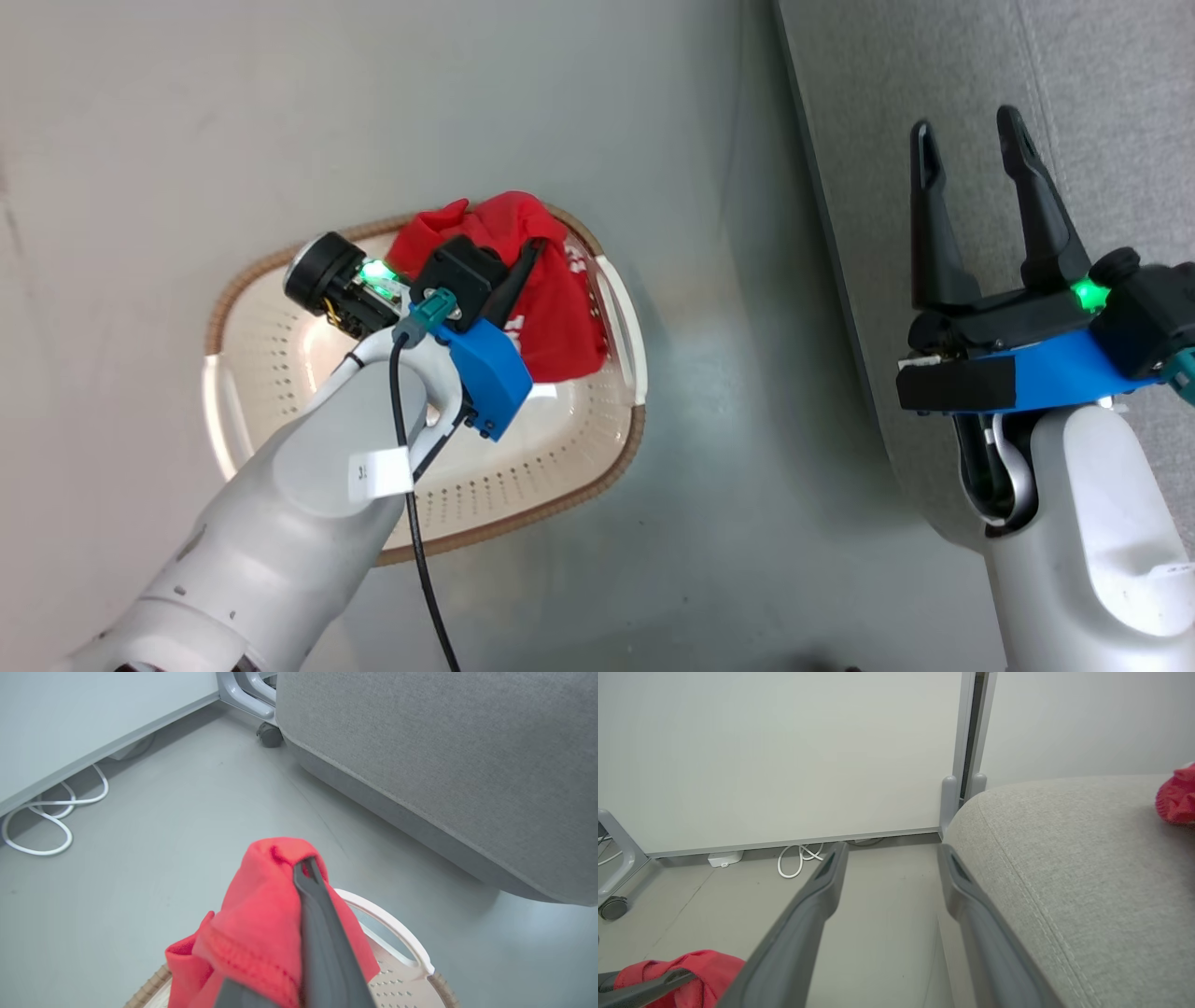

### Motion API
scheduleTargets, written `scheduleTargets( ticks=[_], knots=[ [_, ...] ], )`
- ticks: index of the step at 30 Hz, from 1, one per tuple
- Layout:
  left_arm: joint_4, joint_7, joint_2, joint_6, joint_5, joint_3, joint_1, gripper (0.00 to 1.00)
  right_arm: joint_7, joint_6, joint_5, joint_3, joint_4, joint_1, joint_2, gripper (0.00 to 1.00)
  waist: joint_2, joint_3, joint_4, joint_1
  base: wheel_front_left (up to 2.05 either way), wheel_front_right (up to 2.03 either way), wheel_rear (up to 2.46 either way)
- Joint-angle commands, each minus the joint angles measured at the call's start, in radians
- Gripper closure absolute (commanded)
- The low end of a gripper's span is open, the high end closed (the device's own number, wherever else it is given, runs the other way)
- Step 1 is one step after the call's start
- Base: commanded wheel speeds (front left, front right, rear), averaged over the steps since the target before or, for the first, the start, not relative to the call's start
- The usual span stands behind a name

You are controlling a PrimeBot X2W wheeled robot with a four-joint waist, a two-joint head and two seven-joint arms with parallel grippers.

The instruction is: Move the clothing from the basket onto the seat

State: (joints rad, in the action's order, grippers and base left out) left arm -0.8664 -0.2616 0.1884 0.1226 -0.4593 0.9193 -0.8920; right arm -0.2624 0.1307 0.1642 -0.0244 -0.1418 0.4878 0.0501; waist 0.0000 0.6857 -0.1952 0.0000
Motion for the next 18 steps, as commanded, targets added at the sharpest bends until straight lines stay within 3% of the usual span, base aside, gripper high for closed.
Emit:
scheduleTargets(
  ticks=[1, 18],
  knots=[
    [0.030, -0.005, -0.003, -0.008, 0.019, -0.028, 0.025, 1.00, -0.004, 0.000, -0.009, 0.008, -0.008, -0.021, 0.000, 0.00, 0.0000, -0.068, 0.039, 0.0000, 0.00, 0.00, 0.00],
    [0.250, -0.005, -0.057, -0.001, 0.143, -0.269, 0.192, 1.00, -0.004, 0.000, -0.044, 0.045, -0.056, -0.157, 0.001, 0.00, 0.0000, -0.350, 0.113, 0.0000, 0.00, 0.00, 0.00]
  ],
)
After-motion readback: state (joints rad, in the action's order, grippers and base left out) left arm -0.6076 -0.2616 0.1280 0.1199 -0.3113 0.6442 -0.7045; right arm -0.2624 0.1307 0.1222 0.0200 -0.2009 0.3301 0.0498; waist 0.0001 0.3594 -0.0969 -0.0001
